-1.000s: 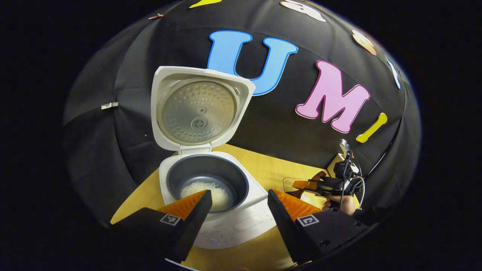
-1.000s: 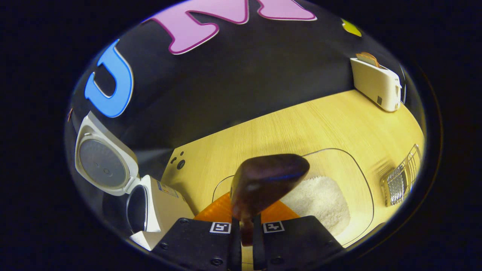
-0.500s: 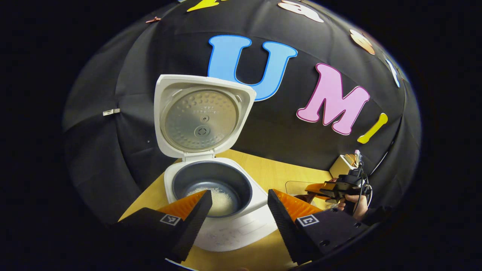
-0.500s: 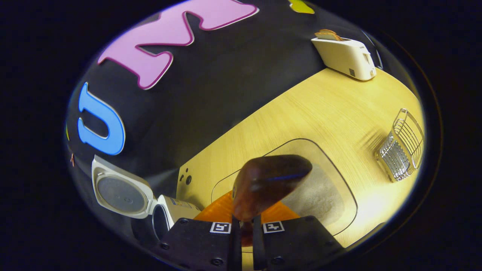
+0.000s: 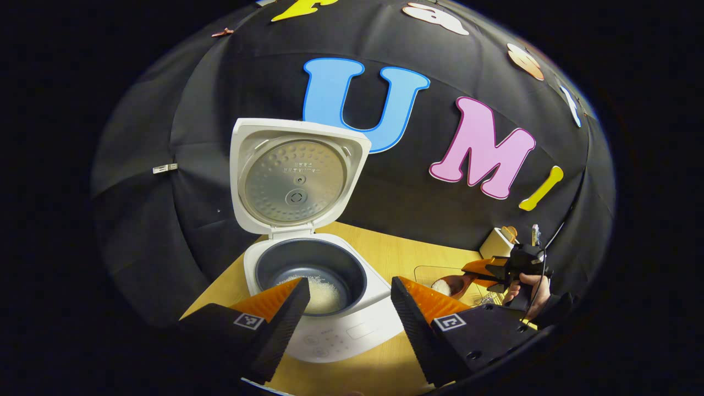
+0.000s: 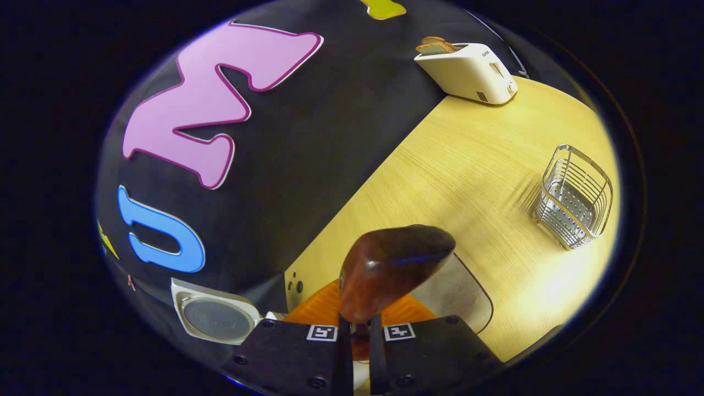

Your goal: Close the left gripper, press the button to open the rice cooker; take a wooden spoon from the chopstick holder with the right hand, scoop a spoonful of rice and pour it into the rice cooker, then put the wooden spoon back into the chopstick holder.

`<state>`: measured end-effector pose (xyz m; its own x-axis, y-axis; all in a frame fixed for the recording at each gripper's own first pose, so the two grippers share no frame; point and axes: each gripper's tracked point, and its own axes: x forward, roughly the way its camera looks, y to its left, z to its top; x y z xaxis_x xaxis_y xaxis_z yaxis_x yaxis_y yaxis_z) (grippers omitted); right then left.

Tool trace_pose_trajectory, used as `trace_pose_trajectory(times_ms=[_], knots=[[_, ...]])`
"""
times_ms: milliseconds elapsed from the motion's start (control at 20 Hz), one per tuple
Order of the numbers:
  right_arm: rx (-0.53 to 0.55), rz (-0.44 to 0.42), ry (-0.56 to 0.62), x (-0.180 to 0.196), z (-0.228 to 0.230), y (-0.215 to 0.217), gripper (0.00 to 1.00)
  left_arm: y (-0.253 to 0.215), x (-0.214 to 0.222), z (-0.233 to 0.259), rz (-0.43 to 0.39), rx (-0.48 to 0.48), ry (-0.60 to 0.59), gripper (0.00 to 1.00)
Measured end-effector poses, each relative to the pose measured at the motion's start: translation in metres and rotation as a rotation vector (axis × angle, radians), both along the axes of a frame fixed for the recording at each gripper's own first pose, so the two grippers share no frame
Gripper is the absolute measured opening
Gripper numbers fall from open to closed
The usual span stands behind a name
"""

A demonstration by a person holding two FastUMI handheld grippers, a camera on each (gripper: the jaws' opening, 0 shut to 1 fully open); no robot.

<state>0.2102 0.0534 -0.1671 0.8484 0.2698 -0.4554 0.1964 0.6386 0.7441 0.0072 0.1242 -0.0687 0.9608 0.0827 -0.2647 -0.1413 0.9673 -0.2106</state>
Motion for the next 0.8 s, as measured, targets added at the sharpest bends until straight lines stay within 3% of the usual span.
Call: trace_pose_trajectory(times_ms=[350,800], knots=[[0.182,-0.01,-0.035,-0.004,0.051,0.013,0.16,0.0,-0.011,0.005,0.013,0.01,-0.019,0.96],[0.178,0.142,-0.083,-0.009,0.093,0.095,0.16,0.034,-0.037,0.007,0.092,-0.002,-0.042,0.96]])
